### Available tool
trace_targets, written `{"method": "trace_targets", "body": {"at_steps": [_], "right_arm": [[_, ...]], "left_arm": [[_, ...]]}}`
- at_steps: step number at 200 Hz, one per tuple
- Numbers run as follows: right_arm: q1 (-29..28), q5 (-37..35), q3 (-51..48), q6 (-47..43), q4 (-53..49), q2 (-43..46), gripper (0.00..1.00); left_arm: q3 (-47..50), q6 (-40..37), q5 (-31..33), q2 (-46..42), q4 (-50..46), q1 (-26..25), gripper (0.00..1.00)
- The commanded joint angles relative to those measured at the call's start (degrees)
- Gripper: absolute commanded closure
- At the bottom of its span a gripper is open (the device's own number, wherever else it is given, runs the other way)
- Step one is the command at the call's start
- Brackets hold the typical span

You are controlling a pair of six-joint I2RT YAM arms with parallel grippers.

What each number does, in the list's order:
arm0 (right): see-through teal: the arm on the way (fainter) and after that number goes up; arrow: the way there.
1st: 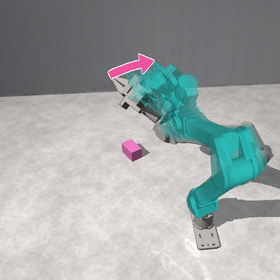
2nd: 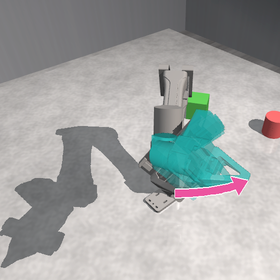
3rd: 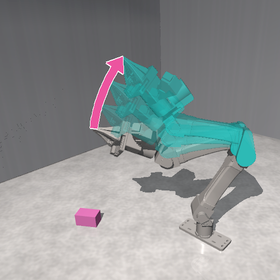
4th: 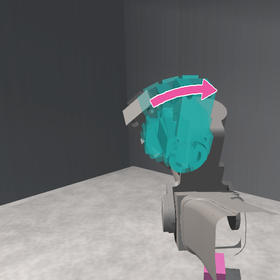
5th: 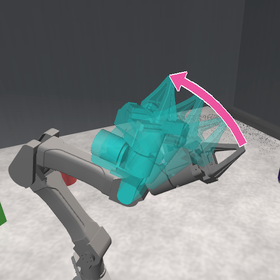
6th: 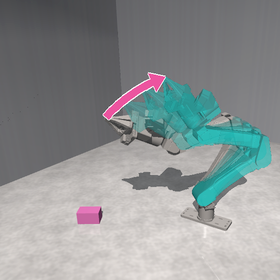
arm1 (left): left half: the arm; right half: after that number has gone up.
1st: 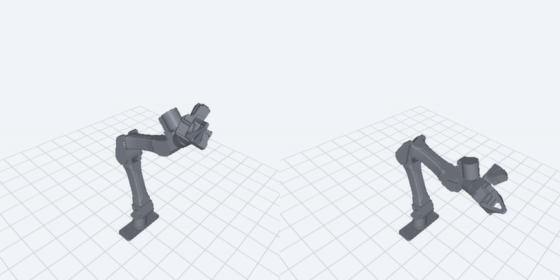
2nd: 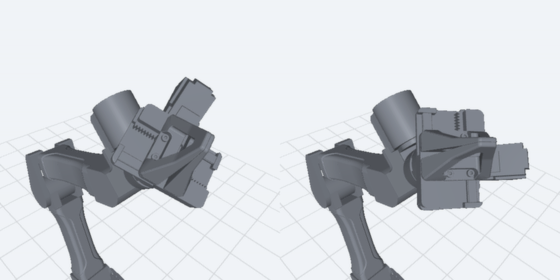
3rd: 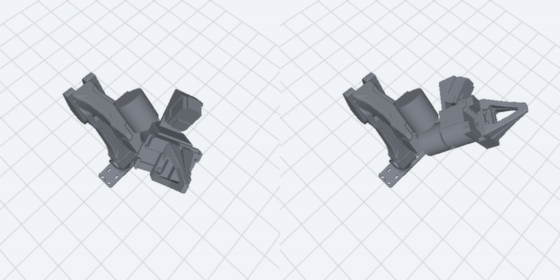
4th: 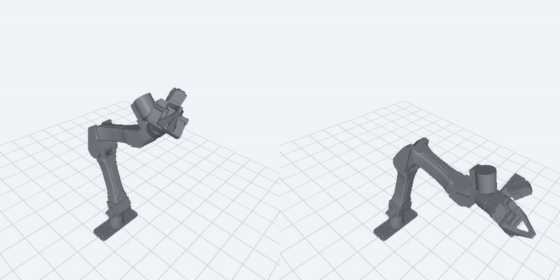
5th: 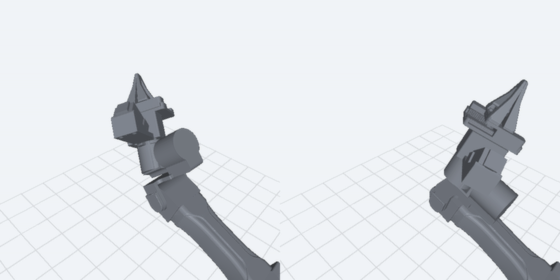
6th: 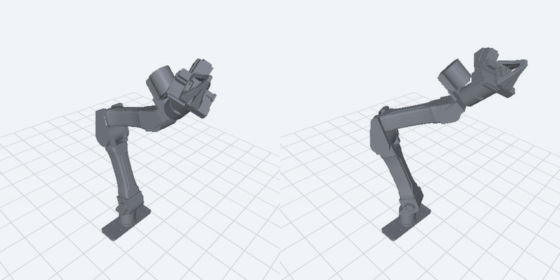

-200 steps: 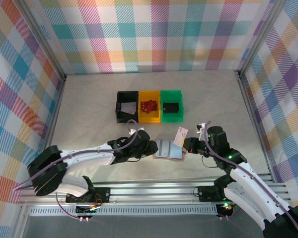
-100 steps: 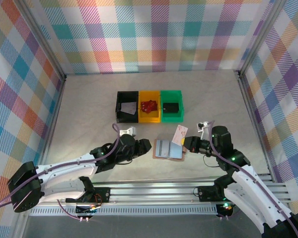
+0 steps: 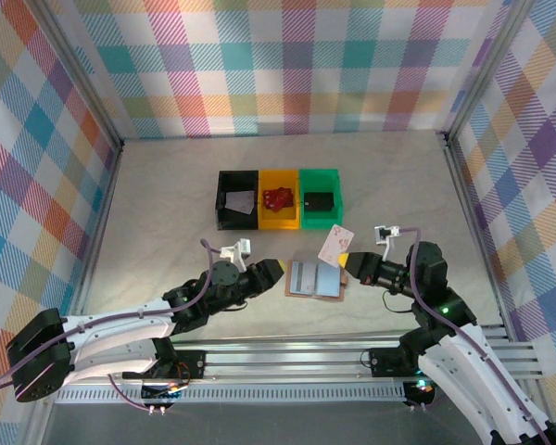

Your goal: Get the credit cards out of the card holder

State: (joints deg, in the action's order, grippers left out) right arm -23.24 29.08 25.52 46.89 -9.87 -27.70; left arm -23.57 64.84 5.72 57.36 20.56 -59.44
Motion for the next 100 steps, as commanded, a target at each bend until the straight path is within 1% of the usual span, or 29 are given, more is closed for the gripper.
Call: {"method": "trace_targets", "body": {"at_steps": [1, 39, 58, 100], "right_arm": [[0.3, 1.3, -1.7, 3.3, 5.1, 1.4, 1.00], [0.3, 2.0, -3.3, 4.6, 7.7, 2.9, 1.00], [0.3, 1.9, -3.7, 5.2, 8.1, 3.3, 1.00], [0.3, 2.8, -6.1, 8.2, 12.5, 3.3, 1.00]], "left_arm": [[0.8, 0.8, 1.5, 1.1, 8.2, -1.5, 0.56], [0.2, 0.6, 3.6, 2.6, 11.4, -4.2, 0.56], [0.4, 0.5, 5.0, 3.4, 14.3, -5.5, 0.56], [-0.4, 0.0, 5.4, 7.5, 21.8, -7.6, 0.56]]}}
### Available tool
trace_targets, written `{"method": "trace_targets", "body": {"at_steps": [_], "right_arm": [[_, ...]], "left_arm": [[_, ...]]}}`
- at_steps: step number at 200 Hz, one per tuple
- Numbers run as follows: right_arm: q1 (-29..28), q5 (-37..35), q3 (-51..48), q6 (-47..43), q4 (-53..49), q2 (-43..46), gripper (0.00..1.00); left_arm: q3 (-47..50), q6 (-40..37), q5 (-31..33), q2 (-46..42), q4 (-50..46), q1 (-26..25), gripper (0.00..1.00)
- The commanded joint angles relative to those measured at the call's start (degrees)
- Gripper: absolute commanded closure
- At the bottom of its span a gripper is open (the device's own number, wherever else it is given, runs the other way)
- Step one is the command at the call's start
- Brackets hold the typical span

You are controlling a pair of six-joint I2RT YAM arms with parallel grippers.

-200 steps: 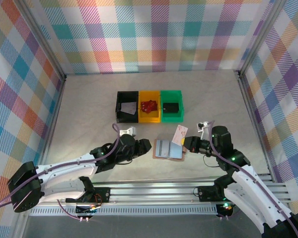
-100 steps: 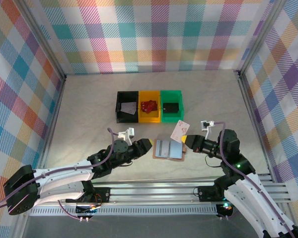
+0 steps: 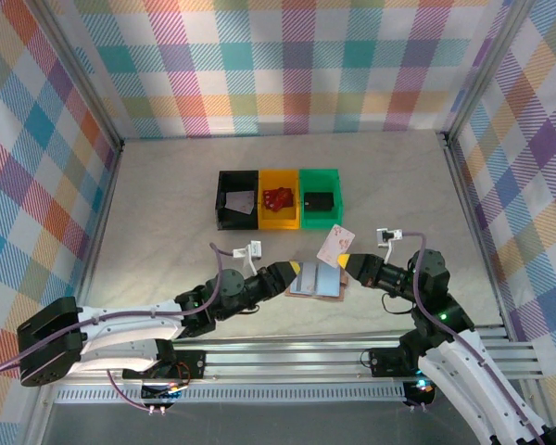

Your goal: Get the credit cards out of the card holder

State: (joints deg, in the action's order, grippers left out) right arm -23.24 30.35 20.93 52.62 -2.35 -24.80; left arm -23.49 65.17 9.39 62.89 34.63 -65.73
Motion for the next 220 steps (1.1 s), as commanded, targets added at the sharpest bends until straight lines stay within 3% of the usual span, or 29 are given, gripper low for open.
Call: {"method": "trace_targets", "body": {"at_steps": [1, 133, 220], "right_arm": [[0.3, 1.5, -1.5, 2.5, 5.0, 0.4, 1.00], [0.3, 4.8, -3.8, 6.6, 11.0, -1.1, 1.00], [0.3, 5.7, -3.9, 6.8, 11.7, -2.1, 1.00]], "left_arm": [[-0.6, -0.3, 1.8, 2.1, 7.8, -1.3, 0.56], [-7.0, -1.0, 0.6, 14.5, 19.2, -1.9, 0.56], [-7.4, -1.0, 1.1, 17.3, 24.8, -2.0, 0.57]]}}
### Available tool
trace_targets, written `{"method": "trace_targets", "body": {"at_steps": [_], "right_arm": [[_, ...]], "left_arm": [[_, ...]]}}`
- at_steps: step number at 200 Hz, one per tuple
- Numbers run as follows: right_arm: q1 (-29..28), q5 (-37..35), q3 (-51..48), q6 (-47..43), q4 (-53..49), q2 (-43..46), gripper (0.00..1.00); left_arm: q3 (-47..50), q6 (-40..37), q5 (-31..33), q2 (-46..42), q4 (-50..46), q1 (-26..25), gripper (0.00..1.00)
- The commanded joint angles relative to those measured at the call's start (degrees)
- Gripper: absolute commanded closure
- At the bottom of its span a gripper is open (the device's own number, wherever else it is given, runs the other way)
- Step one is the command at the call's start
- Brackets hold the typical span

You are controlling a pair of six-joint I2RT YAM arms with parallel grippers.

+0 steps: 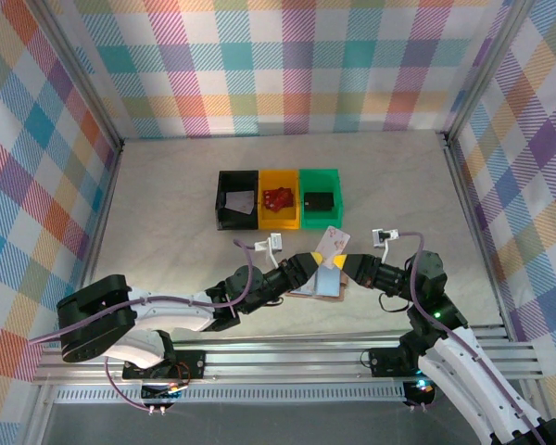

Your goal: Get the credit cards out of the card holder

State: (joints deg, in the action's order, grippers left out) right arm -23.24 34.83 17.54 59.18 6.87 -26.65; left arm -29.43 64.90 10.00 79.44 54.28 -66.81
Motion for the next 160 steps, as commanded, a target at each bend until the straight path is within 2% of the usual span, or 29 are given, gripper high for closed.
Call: {"method": "trace_targets", "body": {"at_steps": [1, 88, 160], "right_arm": [[0.2, 1.3, -0.6, 0.3, 2.5, -0.2, 1.00], [0.2, 1.4, -0.6, 0.5, 3.2, -0.6, 1.00], [0.2, 1.6, -0.7, 0.5, 3.2, -0.5, 1.00]], "left_arm": [[-1.5, -0.7, 0.5, 0.8, 5.2, -0.9, 0.58], [-1.7, -0.2, 0.0, 3.2, 9.5, -1.0, 0.68], [-1.6, 0.0, 0.0, 4.3, 12.2, -1.0, 0.82]]}}
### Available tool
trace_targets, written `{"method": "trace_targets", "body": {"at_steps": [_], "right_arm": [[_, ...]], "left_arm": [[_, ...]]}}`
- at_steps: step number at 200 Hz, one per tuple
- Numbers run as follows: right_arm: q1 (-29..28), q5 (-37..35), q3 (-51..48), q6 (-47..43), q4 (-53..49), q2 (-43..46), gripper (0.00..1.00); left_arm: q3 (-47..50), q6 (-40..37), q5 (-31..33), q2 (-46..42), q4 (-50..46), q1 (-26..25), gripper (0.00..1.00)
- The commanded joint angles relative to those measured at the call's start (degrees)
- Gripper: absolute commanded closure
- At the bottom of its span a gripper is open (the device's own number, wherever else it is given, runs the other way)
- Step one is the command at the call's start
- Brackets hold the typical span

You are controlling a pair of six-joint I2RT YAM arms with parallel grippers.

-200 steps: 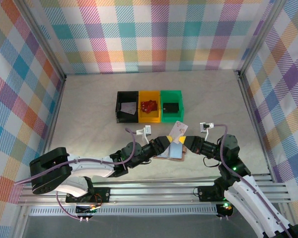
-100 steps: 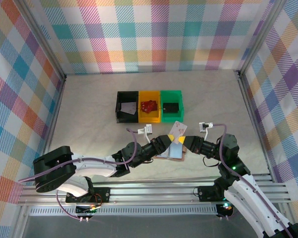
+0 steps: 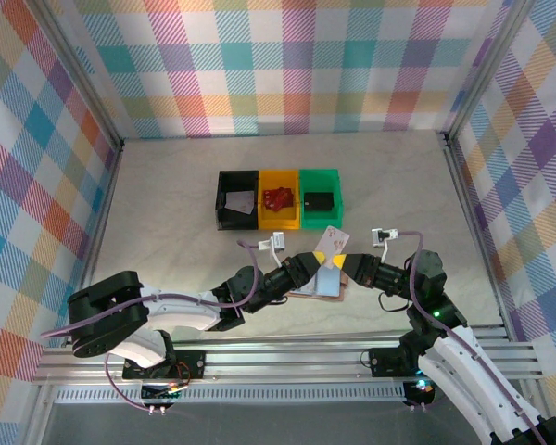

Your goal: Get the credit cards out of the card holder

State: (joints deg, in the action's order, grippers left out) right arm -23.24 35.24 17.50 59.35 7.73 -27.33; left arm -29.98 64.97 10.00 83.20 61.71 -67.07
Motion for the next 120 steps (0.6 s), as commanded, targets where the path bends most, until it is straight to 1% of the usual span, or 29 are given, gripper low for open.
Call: {"method": "trace_targets", "body": {"at_steps": [1, 32, 67, 84, 98, 112, 120], "right_arm": [[0.2, 1.2, -0.7, 0.3, 2.4, 0.2, 1.00], [0.2, 1.5, -0.8, 0.1, 2.0, 0.2, 1.00], [0.2, 1.1, -0.3, -0.8, -0.1, 0.8, 1.00], [0.2, 0.7, 0.4, -1.8, -2.4, 1.3, 1.00], [0.2, 0.4, 1.0, -2.8, -4.6, 1.8, 0.82], [0.2, 0.1, 2.0, -4.2, -7.0, 2.1, 0.60], [0.2, 0.0, 2.9, -5.7, -9.1, 2.2, 0.50]], "left_arm": [[-1.0, -0.1, 0.0, 0.6, 4.7, -0.7, 0.82], [-0.8, -0.1, 0.4, 0.4, 5.1, -0.7, 0.86], [-0.6, -0.2, 0.5, 0.3, 5.4, -0.7, 1.00], [-0.3, 0.0, 0.8, 0.2, 5.6, -0.7, 1.00], [0.1, 0.2, 1.2, 0.0, 5.4, -0.6, 1.00], [0.6, 0.5, 1.6, -0.5, 4.7, -0.7, 1.00], [0.8, 0.7, 1.6, -1.2, 3.4, -0.5, 1.00]]}}
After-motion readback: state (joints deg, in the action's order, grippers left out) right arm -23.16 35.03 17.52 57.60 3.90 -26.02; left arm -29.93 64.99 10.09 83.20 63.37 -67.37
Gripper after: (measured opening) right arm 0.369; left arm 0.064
